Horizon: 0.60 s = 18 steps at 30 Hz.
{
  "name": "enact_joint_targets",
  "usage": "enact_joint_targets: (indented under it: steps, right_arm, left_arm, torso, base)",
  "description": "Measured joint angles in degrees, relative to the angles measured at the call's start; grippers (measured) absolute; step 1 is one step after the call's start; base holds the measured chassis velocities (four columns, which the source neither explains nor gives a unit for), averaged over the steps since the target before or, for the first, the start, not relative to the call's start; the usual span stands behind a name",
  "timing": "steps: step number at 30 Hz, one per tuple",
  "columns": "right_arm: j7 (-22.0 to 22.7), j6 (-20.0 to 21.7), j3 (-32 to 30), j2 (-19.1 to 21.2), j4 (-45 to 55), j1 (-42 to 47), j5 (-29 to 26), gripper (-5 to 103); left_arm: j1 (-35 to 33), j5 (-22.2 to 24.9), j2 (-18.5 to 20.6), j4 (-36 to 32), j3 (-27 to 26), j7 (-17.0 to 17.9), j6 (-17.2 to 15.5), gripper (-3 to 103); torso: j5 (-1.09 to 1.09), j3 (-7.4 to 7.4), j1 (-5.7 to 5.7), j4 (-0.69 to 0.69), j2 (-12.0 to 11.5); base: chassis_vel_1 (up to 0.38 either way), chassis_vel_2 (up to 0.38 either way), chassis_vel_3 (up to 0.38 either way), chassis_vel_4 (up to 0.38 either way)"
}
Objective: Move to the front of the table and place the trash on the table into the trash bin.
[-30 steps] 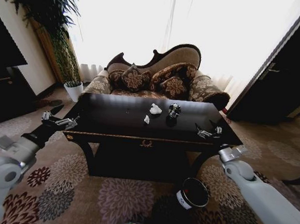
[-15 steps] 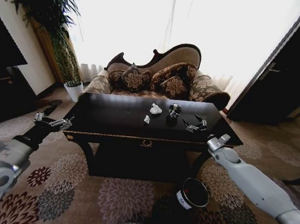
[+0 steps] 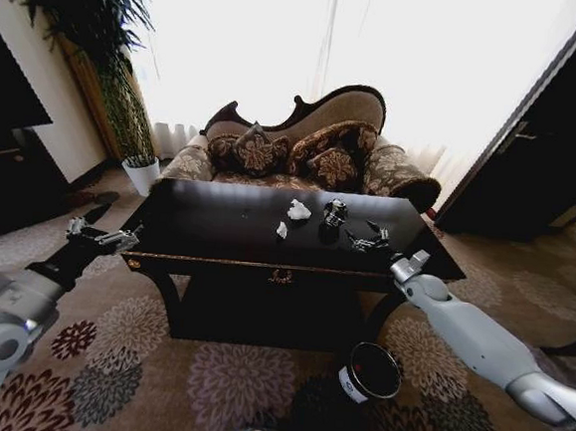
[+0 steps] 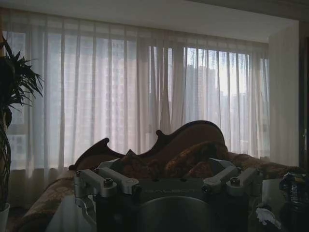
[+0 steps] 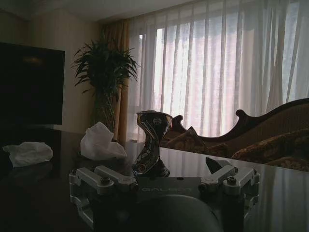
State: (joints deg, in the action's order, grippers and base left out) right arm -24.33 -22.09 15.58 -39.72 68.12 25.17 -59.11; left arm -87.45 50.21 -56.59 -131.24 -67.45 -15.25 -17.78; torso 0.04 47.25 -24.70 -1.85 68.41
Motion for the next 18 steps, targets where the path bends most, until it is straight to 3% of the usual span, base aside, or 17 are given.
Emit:
enact_joint_targets:
  steps: [4,6,9,18]
  right_arm:
    - [-0.64,0.16,1.51,-0.31,0.36,-1.93,-0.36,100]
    - [-1.26,0.33,2.33,0.05,1.45,-3.41,-0.48,100]
    - [-1.56,0.48,2.90,1.05,2.29,-4.77,-0.47,100]
    - [-3.08,0.99,4.78,3.90,2.03,-7.80,-0.50,100]
  left_arm:
    - [-0.08,-0.02,-0.05,0.08,-0.14,-0.03,0.01,100]
    - [-0.03,-0.02,-0.05,0.22,-0.31,-0.07,0.02,100]
    - [0.18,-0.01,-0.05,0.47,-0.34,-0.07,0.02,100]
    - [1.88,-0.82,-0.78,1.21,2.89,-0.18,0.05,100]
  torso:
    - [-0.03,0.00,0.00,-0.07,0.00]
    - [-0.03,0.00,0.00,0.06,0.00]
    - [-0.02,0.00,0.00,0.08,0.00]
    - [-0.02,0.00,0.00,-0.01,0.00]
  base:
    - [0.000,0.000,0.000,0.000]
    - [0.000,0.000,0.000,0.000]
    - [0.000,0.000,0.000,0.000]
    - [0.000,0.000,0.000,0.000]
